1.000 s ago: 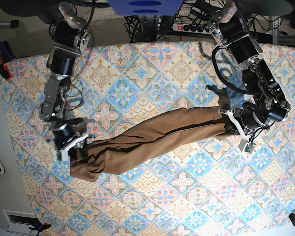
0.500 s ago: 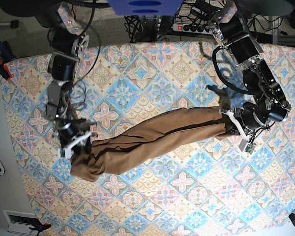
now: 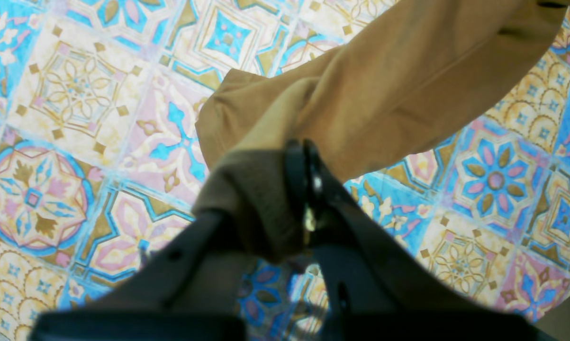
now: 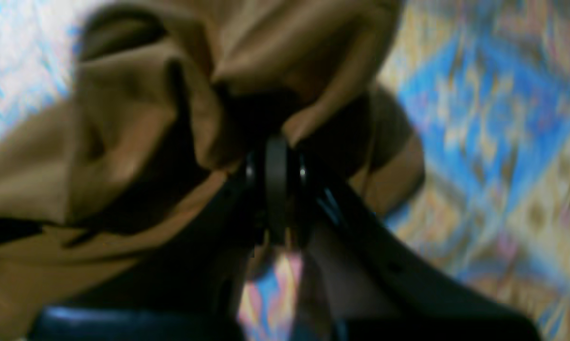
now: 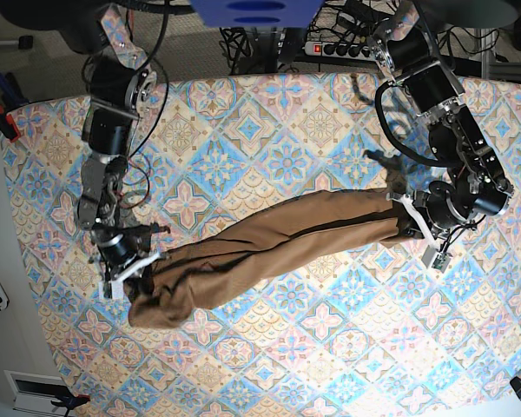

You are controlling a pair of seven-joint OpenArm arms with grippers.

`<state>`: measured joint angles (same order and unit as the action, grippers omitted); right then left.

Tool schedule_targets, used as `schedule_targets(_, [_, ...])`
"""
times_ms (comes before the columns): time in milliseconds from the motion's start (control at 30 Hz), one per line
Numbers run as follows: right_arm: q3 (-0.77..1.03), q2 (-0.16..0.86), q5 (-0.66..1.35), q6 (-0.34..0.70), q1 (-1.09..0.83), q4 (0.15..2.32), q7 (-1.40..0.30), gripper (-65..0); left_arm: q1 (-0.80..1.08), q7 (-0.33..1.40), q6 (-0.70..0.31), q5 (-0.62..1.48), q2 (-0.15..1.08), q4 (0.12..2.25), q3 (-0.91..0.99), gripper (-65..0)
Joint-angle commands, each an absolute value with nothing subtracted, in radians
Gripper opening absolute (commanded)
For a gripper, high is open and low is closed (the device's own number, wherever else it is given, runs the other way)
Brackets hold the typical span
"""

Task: Layout the t-shirt on the table in an organized manner, then fold the t-shirt properly
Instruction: 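Hold the shirt with the left gripper and reposition the right gripper, then pull the shirt end with the right gripper toward the robot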

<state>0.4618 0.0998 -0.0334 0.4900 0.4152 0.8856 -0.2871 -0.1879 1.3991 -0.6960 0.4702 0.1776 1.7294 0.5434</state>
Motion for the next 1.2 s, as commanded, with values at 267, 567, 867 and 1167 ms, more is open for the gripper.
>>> schedule_targets(267, [0.470,0.107,-0.209,0.495,0.400,1.268,-0.308,-65.0,-0.208,1.382,-0.698,0.369,0.183,1.744,0.498,-65.0])
schedule_targets(567, [0.470,0.104,-0.260,0.495,0.260,1.584,-0.443,-65.0,-0.208,1.382,-0.697,0.349,0.182,1.744,0.449,-65.0])
schedule_targets(867, [0.470,0.074,-0.254,0.492,-0.024,1.662,-0.450,-65.0,-0.185,1.382,-0.697,0.349,0.185,1.747,0.449,-65.0])
schedule_targets(1167, [0.664,-0.027,-0.257,0.493,-0.194,1.661,-0.444,-65.0,-0.162,1.382,-0.698,0.352,0.188,1.748,0.449,-65.0])
